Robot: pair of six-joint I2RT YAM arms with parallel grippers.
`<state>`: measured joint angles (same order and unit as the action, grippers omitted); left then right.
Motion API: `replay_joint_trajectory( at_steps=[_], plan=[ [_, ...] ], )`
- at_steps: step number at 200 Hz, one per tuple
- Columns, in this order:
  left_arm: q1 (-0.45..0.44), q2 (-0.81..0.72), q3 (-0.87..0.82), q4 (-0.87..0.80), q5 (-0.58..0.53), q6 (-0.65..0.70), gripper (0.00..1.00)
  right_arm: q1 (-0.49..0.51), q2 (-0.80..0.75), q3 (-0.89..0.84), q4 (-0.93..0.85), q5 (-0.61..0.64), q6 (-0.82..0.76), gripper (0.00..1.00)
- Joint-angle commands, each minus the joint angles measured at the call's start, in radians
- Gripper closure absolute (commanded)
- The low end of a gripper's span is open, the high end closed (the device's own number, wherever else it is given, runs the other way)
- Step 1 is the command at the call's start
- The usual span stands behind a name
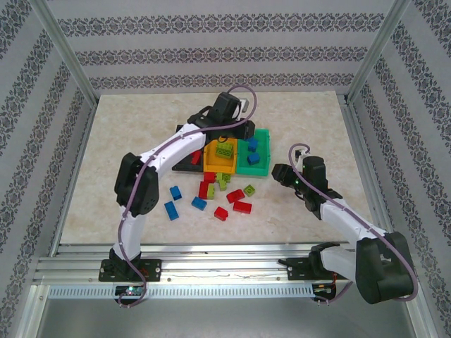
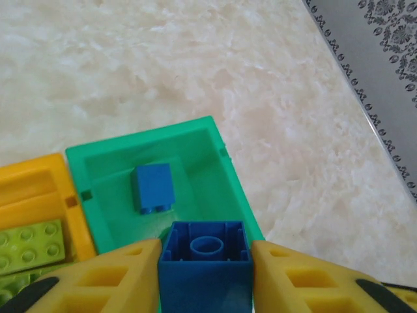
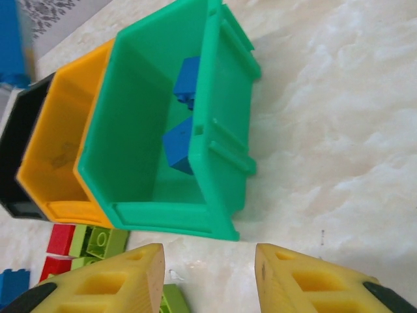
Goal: Sort the legos into containers by color
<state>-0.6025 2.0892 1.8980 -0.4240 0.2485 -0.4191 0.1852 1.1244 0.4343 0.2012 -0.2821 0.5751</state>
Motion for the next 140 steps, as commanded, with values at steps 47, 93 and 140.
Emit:
replay_joint_trajectory(
  at_steps=[47, 93, 140],
  plan=[
    [-0.023, -0.038, -0.004, -0.093, -0.072, 0.043, 0.44, -0.01, -0.019, -0.018, 0.055, -0.05, 0.031, 0.58],
    [-0.037, -0.226, -0.294, -0.018, -0.088, 0.06, 0.44, -0.008, 0.003, -0.025, 0.077, -0.076, 0.046, 0.57],
    [-0.049, -0.434, -0.62, 0.005, -0.114, 0.06, 0.44, 0.011, 0.014, -0.003, 0.056, -0.069, 0.011, 0.57]
  ],
)
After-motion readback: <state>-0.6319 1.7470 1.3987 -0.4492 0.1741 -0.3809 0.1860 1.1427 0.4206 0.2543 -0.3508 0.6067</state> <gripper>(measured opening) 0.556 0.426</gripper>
